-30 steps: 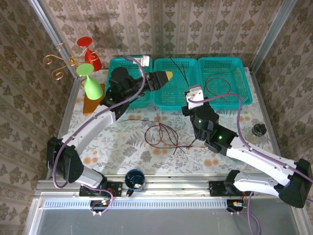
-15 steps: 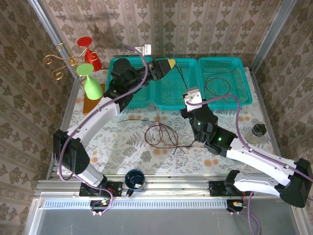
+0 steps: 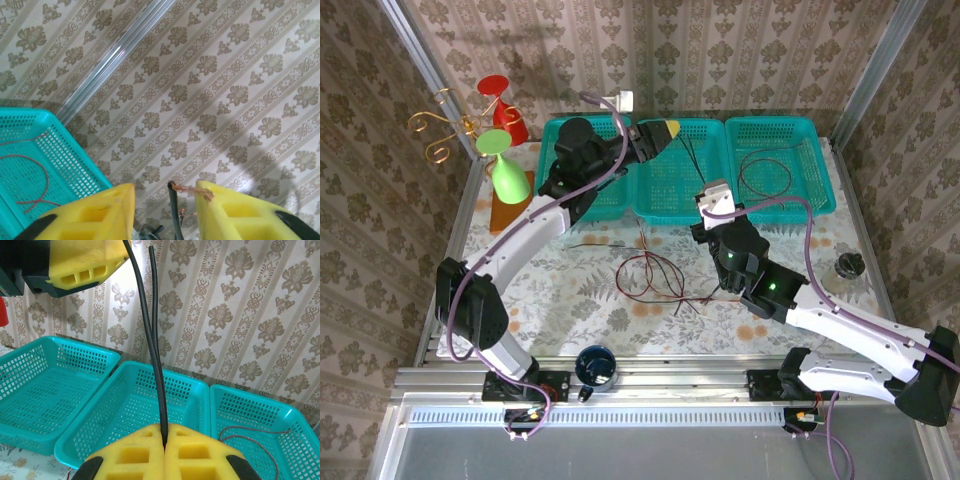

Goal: Untangle the cables

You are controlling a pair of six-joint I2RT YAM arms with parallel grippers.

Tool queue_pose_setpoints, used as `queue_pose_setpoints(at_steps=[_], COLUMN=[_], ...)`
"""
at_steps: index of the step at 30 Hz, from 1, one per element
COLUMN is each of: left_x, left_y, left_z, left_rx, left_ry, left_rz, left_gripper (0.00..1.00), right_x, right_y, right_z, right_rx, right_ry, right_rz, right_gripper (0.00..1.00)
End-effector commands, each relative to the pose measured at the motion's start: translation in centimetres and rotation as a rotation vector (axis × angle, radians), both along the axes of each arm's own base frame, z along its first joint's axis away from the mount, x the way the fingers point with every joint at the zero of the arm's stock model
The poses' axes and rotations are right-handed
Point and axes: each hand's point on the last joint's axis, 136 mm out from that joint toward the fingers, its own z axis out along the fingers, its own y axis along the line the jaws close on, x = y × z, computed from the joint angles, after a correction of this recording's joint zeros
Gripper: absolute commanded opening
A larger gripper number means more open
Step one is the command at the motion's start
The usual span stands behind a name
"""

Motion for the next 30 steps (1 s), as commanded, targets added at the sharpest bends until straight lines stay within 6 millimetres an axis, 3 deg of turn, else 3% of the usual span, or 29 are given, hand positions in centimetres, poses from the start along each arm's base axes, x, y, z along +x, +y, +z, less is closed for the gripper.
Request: queue_pose_setpoints(at_steps=[1, 3, 7, 11, 15, 19, 22, 27, 30], left_x=[-1.0, -1.0, -1.1, -1.2, -1.1, -1.9, -1.5, -1.8, -2.2], left_y=[0.6, 0.6, 0.7, 0.9, 1.1, 0.7, 0.5, 0.3, 0.0], left_z=[1.7, 1.7, 1.8, 1.9, 1.8, 0.8, -0.1, 0.0, 0.2], left_rx=[-0.021, -0.022, -0.017, -0.013, -0.001, 0.058, 0.084, 0.081, 0.086], left_ry=[-0.049, -0.047, -0.055, -0.058, -0.061, -0.073, -0.044, -0.04, -0.042], left_rz=[0.001, 0.002, 0.001, -0.005, -0.013, -0.072, -0.074, -0.075, -0.089], left_gripper=[0.27, 0.02, 0.0, 0.0, 0.0, 0.0, 0.0, 0.0, 0.0], right_x=[-0.4, -0.4, -0.5, -1.3, -3.2, -4.1, -4.1, -3.9, -2.6], right_y=[-0.6, -0.5, -0.3, 0.3, 0.5, -1.0, -1.9, -0.8, 0.6], right_z=[1.1, 1.0, 1.0, 1.6, 2.7, 3.9, 5.2, 4.8, 4.5], right_rx=[0.026, 0.024, 0.025, 0.024, 0.064, 0.16, 0.211, 0.137, 0.167], right_ry=[-0.032, -0.029, -0.024, -0.006, 0.046, 0.145, 0.185, 0.21, 0.25], right_rz=[-0.021, -0.02, 0.007, 0.117, 0.289, 0.374, 0.384, 0.449, 0.528], right_gripper=[0.0, 0.0, 0.01, 0.7, 0.88, 0.9, 0.85, 0.82, 0.8])
